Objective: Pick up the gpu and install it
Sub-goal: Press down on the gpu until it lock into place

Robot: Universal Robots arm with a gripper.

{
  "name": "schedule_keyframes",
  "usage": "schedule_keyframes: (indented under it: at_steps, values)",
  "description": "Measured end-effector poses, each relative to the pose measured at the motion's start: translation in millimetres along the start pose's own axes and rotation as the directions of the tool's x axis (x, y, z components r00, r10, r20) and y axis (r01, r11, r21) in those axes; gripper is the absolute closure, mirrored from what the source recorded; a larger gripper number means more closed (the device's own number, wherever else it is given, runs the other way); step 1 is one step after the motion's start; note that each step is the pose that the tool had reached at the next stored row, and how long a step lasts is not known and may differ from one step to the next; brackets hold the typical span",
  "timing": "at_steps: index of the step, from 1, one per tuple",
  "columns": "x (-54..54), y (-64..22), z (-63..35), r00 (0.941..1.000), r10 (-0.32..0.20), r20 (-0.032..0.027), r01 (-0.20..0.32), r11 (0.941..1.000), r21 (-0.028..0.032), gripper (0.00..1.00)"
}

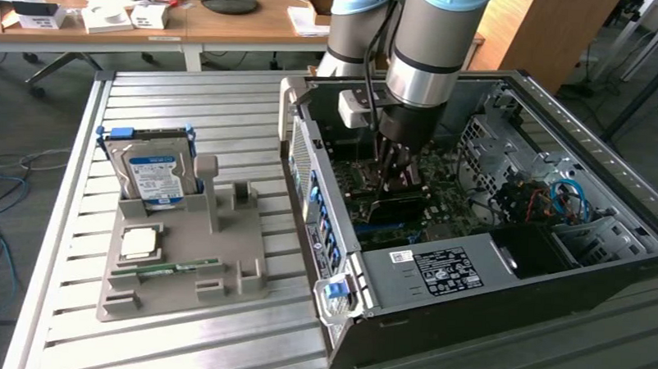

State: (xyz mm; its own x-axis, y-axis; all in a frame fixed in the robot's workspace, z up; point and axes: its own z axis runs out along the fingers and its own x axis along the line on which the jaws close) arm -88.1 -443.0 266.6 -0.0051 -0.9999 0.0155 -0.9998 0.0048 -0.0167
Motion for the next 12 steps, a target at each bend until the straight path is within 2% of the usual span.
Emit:
schedule_keyframes:
  at_steps: [12]
  values:
    - [0.6,0.0,0.2,1.0,0.0,-0.0002,0.0,1.0,0.0,0.89]
